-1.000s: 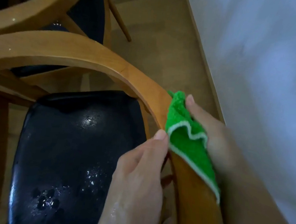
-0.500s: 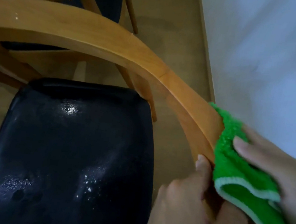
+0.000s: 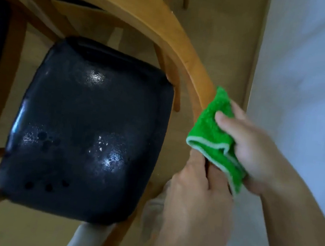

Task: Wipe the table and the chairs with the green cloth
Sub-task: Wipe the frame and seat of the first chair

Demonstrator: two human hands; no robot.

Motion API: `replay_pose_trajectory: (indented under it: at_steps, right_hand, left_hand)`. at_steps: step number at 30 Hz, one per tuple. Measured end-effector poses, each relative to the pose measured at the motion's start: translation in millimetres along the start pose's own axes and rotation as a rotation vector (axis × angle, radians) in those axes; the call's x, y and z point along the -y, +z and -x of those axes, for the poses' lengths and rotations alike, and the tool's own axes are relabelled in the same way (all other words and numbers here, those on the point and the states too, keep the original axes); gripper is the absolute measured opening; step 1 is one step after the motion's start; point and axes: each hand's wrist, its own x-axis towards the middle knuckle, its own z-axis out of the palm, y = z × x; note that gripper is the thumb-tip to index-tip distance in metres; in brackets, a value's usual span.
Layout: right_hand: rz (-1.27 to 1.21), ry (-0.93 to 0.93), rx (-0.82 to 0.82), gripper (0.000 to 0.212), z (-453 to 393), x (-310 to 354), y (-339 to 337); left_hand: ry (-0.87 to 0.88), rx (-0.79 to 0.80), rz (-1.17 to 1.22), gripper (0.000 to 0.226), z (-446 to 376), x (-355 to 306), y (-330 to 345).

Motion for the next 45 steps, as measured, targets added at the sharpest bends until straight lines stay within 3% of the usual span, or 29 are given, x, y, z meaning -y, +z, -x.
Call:
replay_pose_trajectory:
  at_steps: [2,5,9,15,19,23,27,32,35,39,42,45]
  right_hand:
    - [0.066,0.045,0.047,0.025,23.7,2.7,1.7]
    - [0.328,0.109,-0.101,0.032,12.4,1.1,-4.4]
    - [0.714,0.003,-0.243,0.034,-43.4,27.1,10.6]
    - [0.751,-0.006,-0.200,0.041,-79.1,48.4,21.9]
    - [0.731,0.083,-0.201,0.046,-39.6,35.5,13.7]
    - [0.801,0.166,-0.174,0.047,6.9,22.0,8.0]
    - [0.832,0.223,-0.222,0.041,-4.2,27.4,13.8]
    - [1.002,0.139,-0.400,0.052,-22.6,21.2,26.0]
    - [1.059,0.111,-0.427,0.051,-26.6,21.8,27.4]
    - [1.130,0.084,-0.366,0.049,-50.3,34.9,28.2]
    - [1.098,-0.050,-0.276,0.049,-82.0,48.3,27.4]
    - [1.054,-0.151,-0.220,0.046,-100.1,55.7,27.3]
  left_hand:
    - [0.013,-0.106,-0.027,0.030,7.1,-0.1,14.3]
    - [0.090,-0.229,-0.182,0.023,7.7,2.0,26.0]
    - [0.130,-0.315,-0.274,0.042,4.3,2.6,33.1]
    - [0.119,-0.414,-0.410,0.059,5.2,-1.8,37.3]
    - [0.091,-0.431,-0.418,0.033,3.8,-2.4,35.8]
    - [0.084,-0.399,-0.420,0.045,3.6,0.8,37.7]
    - [0.115,-0.402,-0.404,0.048,2.2,0.7,36.7]
    - [0.133,-0.420,-0.401,0.042,0.4,7.3,39.0]
    - [0.136,-0.419,-0.401,0.039,-1.4,8.5,39.9]
    - [0.127,-0.430,-0.408,0.038,-1.3,5.8,40.0]
    - [0.112,-0.440,-0.408,0.054,-0.8,5.3,40.7]
    - [0.095,-0.427,-0.390,0.049,-0.1,5.1,40.9]
